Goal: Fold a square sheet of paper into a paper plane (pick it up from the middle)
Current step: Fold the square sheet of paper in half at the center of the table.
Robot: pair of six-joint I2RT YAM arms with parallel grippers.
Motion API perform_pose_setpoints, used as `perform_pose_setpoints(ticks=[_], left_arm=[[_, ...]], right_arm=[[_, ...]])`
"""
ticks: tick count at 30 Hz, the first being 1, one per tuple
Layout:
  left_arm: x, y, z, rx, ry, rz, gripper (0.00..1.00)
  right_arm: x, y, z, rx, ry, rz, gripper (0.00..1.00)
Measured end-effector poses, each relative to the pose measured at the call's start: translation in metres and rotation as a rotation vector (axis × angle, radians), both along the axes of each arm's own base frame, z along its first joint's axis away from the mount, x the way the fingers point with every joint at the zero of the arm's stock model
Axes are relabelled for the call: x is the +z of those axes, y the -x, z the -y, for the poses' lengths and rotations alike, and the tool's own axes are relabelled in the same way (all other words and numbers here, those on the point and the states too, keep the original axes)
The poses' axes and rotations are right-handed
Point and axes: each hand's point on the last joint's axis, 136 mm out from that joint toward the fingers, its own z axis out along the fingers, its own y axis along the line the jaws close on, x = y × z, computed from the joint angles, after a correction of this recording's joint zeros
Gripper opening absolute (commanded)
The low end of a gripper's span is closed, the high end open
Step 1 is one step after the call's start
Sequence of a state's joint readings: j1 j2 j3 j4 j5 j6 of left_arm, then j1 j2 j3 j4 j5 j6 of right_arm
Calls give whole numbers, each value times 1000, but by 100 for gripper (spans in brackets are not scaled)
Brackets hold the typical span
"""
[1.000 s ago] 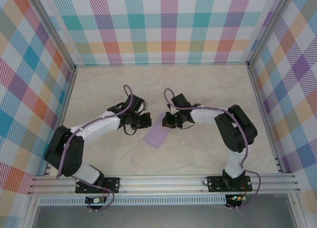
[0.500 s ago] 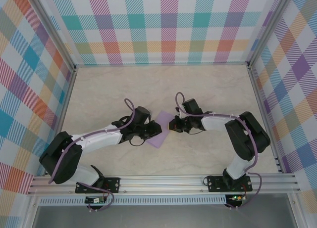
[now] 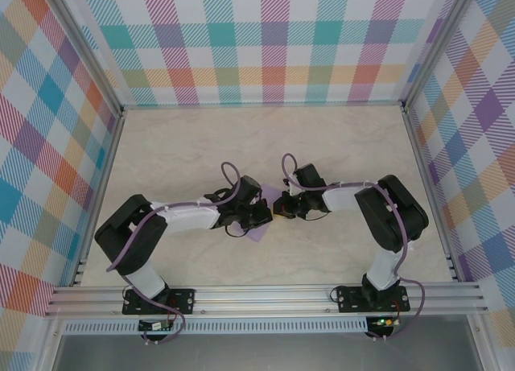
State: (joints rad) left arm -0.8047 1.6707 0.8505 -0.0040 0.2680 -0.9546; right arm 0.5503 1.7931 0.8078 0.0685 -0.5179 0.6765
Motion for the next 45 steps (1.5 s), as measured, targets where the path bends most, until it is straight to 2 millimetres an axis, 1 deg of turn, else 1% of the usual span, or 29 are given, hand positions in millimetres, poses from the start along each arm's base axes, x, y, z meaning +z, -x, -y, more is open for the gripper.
perform_pose_setpoints(ticks=[4,9,16,20,31,41,45], left_arm=[[-8,-4,3,2,-18,-11,0],[-14,-5,4,1,-35,-27,0],[-18,-5,2,4,-51,-25,0],[-26,-3,-2,10,-80,-37,0],[-27,-3,-4,14,-89,-38,0],[-29,-2,-6,17,-98,-42,0],[-29,-1,-6,20,-101,-47,0]], right_arm=[[-1,-1,0,0,0,2,2],[-3,-2,0,-1,4,-2,2],[-3,-2,0,-1,2,-2,2],[0,0,-2,10,-14,-5,3],[2,1,-4,26,-24,-6,3],[-4,-6,-5,46,19,-15,2],[-4,-12,-3,43,30,-9,2]])
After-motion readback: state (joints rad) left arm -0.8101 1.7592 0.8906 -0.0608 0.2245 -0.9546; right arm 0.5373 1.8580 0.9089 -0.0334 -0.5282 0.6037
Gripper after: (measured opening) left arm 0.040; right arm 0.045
